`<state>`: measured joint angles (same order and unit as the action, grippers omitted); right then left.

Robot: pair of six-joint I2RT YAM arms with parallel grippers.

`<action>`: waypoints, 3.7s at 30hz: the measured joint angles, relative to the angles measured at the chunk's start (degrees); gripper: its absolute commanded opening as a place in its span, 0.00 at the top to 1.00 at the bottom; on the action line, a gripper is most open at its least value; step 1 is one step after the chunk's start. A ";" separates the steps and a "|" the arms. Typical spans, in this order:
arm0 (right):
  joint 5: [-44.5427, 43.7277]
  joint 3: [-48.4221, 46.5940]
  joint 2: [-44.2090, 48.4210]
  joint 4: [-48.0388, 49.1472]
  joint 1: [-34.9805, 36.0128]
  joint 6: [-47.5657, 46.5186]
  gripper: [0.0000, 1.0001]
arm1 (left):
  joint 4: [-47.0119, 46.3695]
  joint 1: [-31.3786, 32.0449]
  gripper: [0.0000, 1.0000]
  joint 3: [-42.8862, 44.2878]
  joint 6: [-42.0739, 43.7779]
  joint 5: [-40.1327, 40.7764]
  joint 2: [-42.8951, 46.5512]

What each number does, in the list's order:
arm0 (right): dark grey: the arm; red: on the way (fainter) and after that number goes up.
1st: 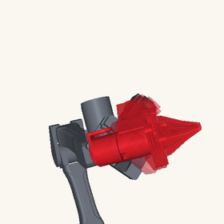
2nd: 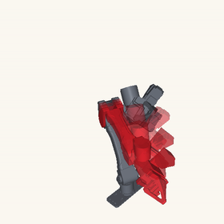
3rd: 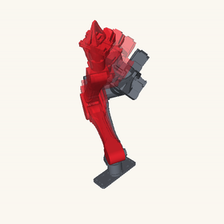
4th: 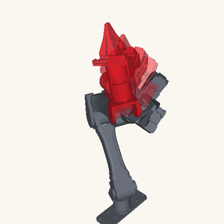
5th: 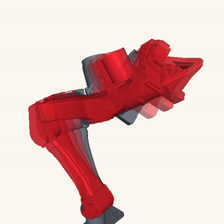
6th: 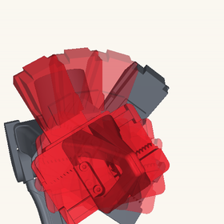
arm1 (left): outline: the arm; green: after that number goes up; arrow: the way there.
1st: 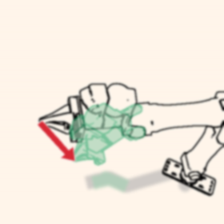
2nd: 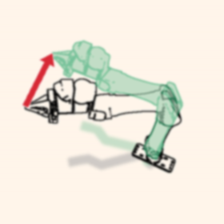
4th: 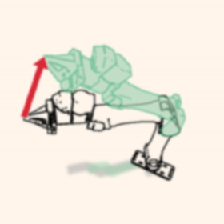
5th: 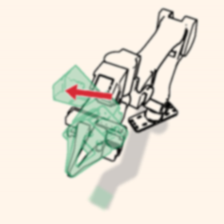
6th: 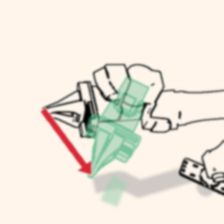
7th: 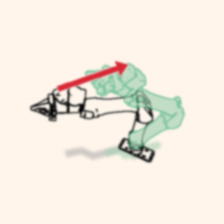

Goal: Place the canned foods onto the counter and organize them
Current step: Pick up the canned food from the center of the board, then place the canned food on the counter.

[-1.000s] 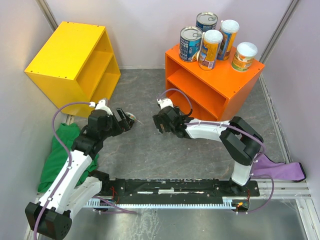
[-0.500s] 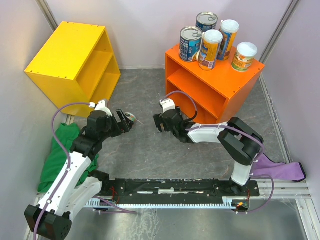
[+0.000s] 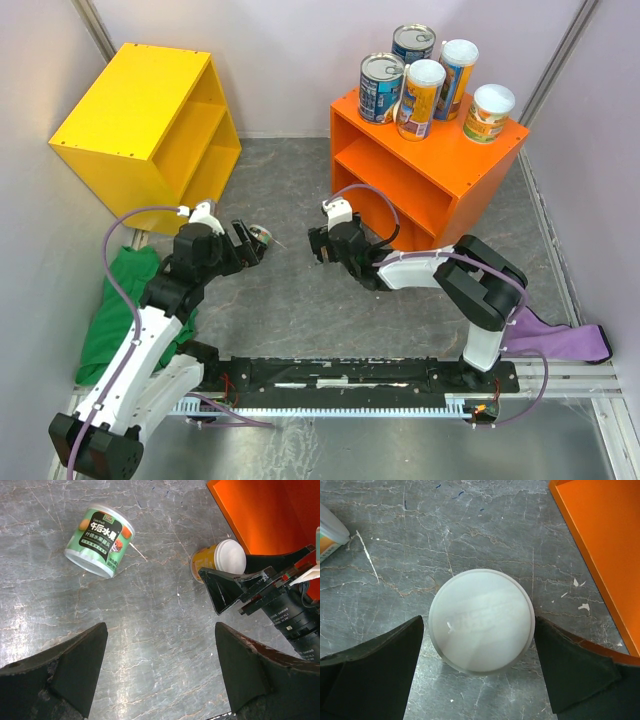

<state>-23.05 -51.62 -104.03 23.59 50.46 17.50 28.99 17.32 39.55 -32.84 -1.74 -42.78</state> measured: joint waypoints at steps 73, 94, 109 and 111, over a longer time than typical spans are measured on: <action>4.24 -12.26 16.24 -33.83 14.62 -0.83 0.99 | 3.91 0.00 0.19 -9.97 -9.99 -0.44 28.04; -9.53 -41.00 25.03 -60.08 17.68 -4.04 0.98 | 2.78 0.00 0.19 -9.97 -9.97 -1.84 27.10; -21.33 -50.60 25.51 -66.14 11.45 -9.79 0.98 | 2.19 0.00 0.19 -9.97 -9.97 -1.77 27.61; -22.23 -50.60 25.81 -66.14 10.27 -10.14 0.98 | 2.21 0.00 0.19 -9.97 -9.97 -1.77 27.71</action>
<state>-45.28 -102.21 -78.22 -42.54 60.73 7.35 31.20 17.32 29.58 -42.81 -3.51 -15.07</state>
